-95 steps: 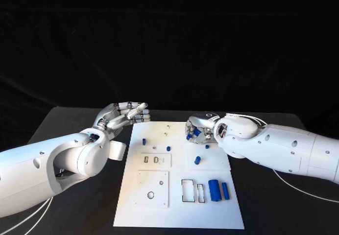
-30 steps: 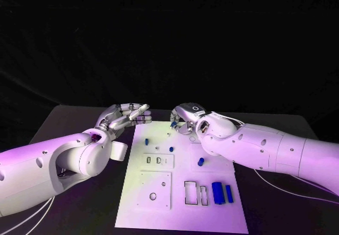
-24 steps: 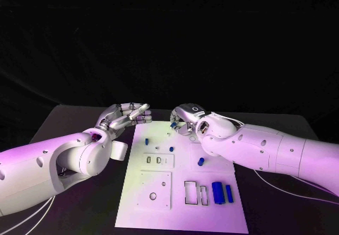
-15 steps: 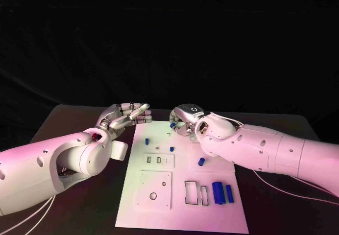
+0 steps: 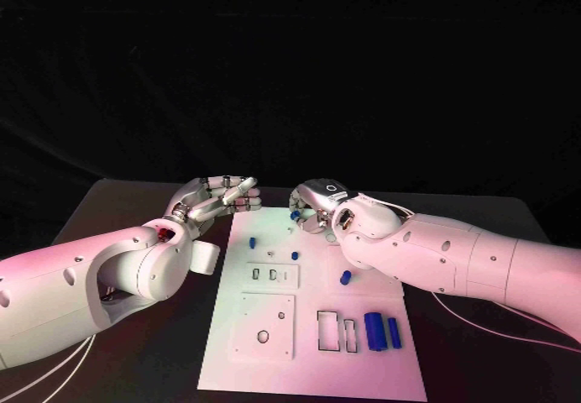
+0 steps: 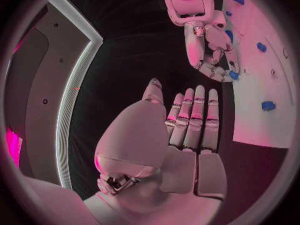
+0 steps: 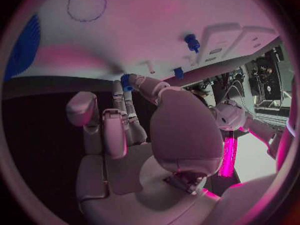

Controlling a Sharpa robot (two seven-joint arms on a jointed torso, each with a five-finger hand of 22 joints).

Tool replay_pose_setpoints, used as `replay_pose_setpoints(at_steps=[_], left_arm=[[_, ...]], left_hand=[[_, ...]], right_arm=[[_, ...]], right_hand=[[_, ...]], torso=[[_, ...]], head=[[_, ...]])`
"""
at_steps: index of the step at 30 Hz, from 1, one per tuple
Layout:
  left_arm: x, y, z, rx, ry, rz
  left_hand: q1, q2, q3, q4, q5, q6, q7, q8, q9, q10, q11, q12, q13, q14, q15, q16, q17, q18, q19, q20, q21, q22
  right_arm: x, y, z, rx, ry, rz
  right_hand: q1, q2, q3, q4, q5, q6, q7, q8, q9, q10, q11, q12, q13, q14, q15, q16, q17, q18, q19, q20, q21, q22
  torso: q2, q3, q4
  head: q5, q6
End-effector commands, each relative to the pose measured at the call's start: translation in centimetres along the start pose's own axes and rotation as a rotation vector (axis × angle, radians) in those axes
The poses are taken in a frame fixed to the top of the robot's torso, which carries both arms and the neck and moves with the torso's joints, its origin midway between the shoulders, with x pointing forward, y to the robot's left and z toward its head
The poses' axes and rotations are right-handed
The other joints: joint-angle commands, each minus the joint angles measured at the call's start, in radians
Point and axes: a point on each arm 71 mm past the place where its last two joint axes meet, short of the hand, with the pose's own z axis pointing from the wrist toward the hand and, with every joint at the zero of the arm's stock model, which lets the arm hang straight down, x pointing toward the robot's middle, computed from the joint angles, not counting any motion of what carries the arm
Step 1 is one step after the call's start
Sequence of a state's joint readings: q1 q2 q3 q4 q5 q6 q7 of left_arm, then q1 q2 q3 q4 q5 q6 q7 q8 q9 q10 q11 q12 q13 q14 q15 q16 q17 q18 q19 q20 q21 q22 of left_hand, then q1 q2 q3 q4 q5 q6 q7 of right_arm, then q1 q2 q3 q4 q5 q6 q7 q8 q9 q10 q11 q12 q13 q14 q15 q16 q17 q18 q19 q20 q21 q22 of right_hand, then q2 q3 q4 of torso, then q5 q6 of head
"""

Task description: Assemble the parts on the task board

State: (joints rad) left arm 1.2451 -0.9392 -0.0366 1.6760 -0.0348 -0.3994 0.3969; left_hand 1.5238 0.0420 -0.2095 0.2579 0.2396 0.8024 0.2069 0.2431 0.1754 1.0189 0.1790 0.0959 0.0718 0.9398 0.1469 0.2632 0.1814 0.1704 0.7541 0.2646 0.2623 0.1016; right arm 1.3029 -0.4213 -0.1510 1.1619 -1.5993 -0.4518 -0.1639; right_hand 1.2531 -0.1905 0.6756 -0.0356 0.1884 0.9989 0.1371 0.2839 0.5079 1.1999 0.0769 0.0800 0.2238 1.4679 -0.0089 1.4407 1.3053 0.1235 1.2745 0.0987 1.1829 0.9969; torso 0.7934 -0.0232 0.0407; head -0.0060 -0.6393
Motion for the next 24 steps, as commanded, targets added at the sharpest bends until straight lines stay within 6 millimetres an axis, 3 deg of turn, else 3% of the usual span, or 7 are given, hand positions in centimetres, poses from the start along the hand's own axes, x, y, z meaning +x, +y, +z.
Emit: replay_pose_setpoints(at_steps=[1, 7, 13, 18, 24], left_arm=[[0.2, -0.2, 0.1, 0.007, 0.015, -0.009], [0.3, -0.2, 0.1, 0.007, 0.016, -0.009], [0.2, -0.2, 0.1, 0.007, 0.016, -0.009], [0.1, -0.2, 0.1, 0.005, 0.013, -0.008], [-0.2, -0.2, 0.1, 0.004, 0.006, -0.005]], left_hand=[[-0.003, 0.007, -0.008, 0.000, -0.003, -0.005, 0.022, -0.004, -0.001, 0.001, 0.008, -0.005, 0.001, 0.001, 0.005, 0.002, 0.001, 0.012, 0.000, -0.001, -0.004, -0.001], [-0.003, 0.007, -0.008, 0.000, -0.003, -0.005, 0.022, -0.004, -0.001, 0.001, 0.008, -0.005, 0.001, 0.001, 0.005, 0.002, 0.001, 0.012, 0.000, -0.001, -0.004, -0.001], [-0.003, 0.007, -0.008, 0.000, -0.003, -0.005, 0.022, -0.004, -0.001, 0.001, 0.008, -0.005, 0.001, 0.001, 0.005, 0.002, 0.001, 0.012, 0.000, -0.001, -0.004, -0.001], [-0.003, 0.008, -0.011, 0.000, -0.004, -0.005, 0.022, -0.004, 0.000, 0.001, 0.008, -0.007, 0.001, 0.001, 0.005, 0.002, 0.002, 0.012, 0.000, -0.001, -0.004, -0.002], [-0.003, 0.008, -0.011, 0.000, -0.004, -0.005, 0.022, -0.004, 0.000, 0.001, 0.008, -0.007, 0.001, 0.001, 0.005, 0.002, 0.002, 0.012, 0.000, -0.001, -0.004, -0.002]], right_arm=[[0.3, -0.1, 0.1, 0.008, 0.027, -0.019], [0.5, -0.2, 0.2, 0.011, 0.041, -0.023], [0.4, -0.3, -0.1, 0.007, 0.037, -0.021], [0.2, -0.7, -0.9, 0.011, 0.036, -0.016], [-0.6, -2.1, -2.7, 0.031, 0.024, -0.008]], right_hand=[[-0.006, -0.013, 0.011, 0.001, -0.008, -0.014, 0.006, -0.010, -0.002, -0.022, 0.007, -0.011, -0.009, 0.052, 0.013, 0.004, -0.004, 0.000, -0.009, 0.004, -0.009, -0.006], [-0.013, -0.026, 0.017, 0.001, -0.012, -0.027, 0.012, -0.021, -0.004, -0.042, 0.014, -0.015, -0.013, 0.049, 0.019, 0.001, -0.013, 0.003, -0.019, 0.011, -0.020, -0.019], [-0.029, -0.057, 0.018, -0.001, -0.008, -0.086, 0.037, -0.067, -0.026, -0.119, 0.038, -0.015, -0.033, 0.034, 0.039, -0.022, -0.064, 0.009, -0.042, 0.028, -0.046, -0.044], [-0.025, -0.067, -0.001, -0.008, 0.019, -0.097, 0.034, -0.078, -0.035, -0.130, 0.036, 0.000, -0.037, 0.026, 0.038, -0.037, -0.098, 0.007, -0.037, 0.032, -0.039, -0.029], [-0.030, -0.079, -0.027, -0.010, 0.024, -0.099, 0.033, -0.082, -0.040, -0.145, 0.036, 0.003, -0.040, 0.023, 0.038, -0.043, -0.110, 0.010, -0.042, 0.032, -0.047, -0.037]], torso=[[0.000, -0.0003, -0.0009], [0.000, -0.0007, -0.0011], [-0.001, -0.0004, -0.0025], [-0.001, 0.0004, -0.0034], [-0.003, 0.0012, -0.0077]], head=[[0.000, -0.001], [0.003, -0.003], [0.004, -0.002], [0.005, 0.000], [0.005, 0.002]])
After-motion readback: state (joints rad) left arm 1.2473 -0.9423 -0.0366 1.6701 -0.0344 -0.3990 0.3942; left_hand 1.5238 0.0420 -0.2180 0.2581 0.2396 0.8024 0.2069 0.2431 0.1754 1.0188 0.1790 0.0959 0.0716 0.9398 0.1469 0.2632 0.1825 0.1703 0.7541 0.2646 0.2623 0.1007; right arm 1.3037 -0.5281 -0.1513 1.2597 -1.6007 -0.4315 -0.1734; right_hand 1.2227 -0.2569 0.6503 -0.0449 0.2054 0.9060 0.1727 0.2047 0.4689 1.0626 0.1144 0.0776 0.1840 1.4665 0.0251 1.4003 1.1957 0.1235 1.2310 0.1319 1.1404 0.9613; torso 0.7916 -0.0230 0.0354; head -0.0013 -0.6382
